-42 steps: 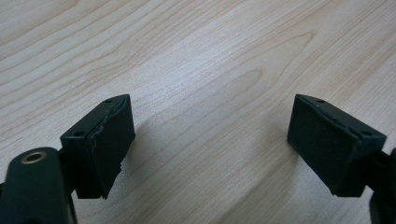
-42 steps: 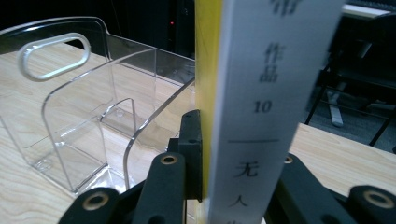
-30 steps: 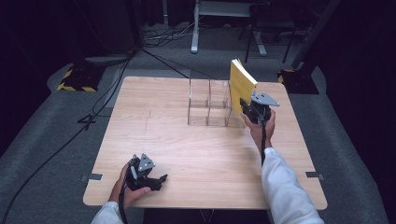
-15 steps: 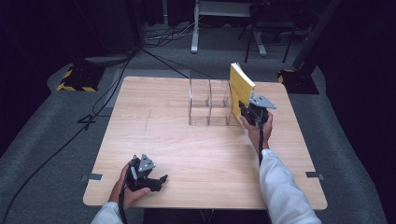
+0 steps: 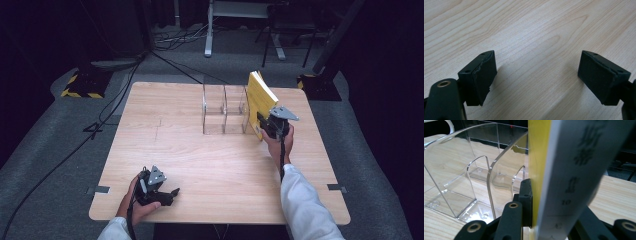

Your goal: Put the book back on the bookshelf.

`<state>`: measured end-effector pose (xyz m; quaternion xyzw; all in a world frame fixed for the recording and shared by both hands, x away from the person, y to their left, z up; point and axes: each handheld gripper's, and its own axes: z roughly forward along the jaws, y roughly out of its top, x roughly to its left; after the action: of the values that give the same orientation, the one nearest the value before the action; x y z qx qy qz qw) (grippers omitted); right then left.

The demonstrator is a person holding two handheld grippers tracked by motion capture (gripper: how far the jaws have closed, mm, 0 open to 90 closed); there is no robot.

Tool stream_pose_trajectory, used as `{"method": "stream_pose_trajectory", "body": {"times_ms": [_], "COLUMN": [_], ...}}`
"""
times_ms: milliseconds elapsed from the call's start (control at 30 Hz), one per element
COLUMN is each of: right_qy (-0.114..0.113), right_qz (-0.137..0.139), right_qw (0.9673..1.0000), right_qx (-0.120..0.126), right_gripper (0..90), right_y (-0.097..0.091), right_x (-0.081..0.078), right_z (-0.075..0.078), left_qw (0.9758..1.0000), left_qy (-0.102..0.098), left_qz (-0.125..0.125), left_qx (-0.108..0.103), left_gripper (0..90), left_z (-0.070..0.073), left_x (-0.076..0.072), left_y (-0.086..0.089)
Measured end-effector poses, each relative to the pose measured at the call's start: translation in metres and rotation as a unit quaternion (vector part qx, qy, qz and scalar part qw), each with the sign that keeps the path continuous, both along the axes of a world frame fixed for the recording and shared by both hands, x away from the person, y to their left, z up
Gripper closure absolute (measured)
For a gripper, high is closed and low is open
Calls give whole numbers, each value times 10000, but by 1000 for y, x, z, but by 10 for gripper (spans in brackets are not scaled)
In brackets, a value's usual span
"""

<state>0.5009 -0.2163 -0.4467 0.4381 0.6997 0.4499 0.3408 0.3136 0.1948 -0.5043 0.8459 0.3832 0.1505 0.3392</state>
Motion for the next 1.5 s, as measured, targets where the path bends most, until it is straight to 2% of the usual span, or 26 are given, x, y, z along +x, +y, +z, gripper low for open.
{"method": "stream_pose_trajectory", "body": {"times_ms": [333,633,733,867,967,1033,1200,1500], "right_qy": [16,32,59,98,112,133,190,281], "right_qz": [-12,-8,29,61,70,88,202,582], "right_qw": [10000,10000,9998,9998,9994,9995,9990,9967], "right_qx": [87,-46,-168,-176,-311,-289,-345,-489], "right_gripper": [685,637,628,620,608,601,572,531], "right_y": [-6,-12,-14,-17,-20,-23,-29,-38], "right_x": [-11,-27,-30,-33,-34,-35,-38,-48], "right_z": [2,-2,-4,-3,-2,0,4,11], "left_qw": [10000,10000,10000,10000,10000,10000,10000,10000], "left_qy": [4,6,-15,-6,2,16,1,18], "left_qz": [-1,-1,12,4,-8,-19,-8,-21], "left_qx": [1,0,-7,-9,-14,-12,-14,-8], "left_gripper": [160,159,159,159,155,155,155,155], "left_z": [0,0,0,0,0,0,0,0], "left_x": [0,0,0,0,0,0,0,0], "left_y": [0,0,0,0,0,0,0,0]}}
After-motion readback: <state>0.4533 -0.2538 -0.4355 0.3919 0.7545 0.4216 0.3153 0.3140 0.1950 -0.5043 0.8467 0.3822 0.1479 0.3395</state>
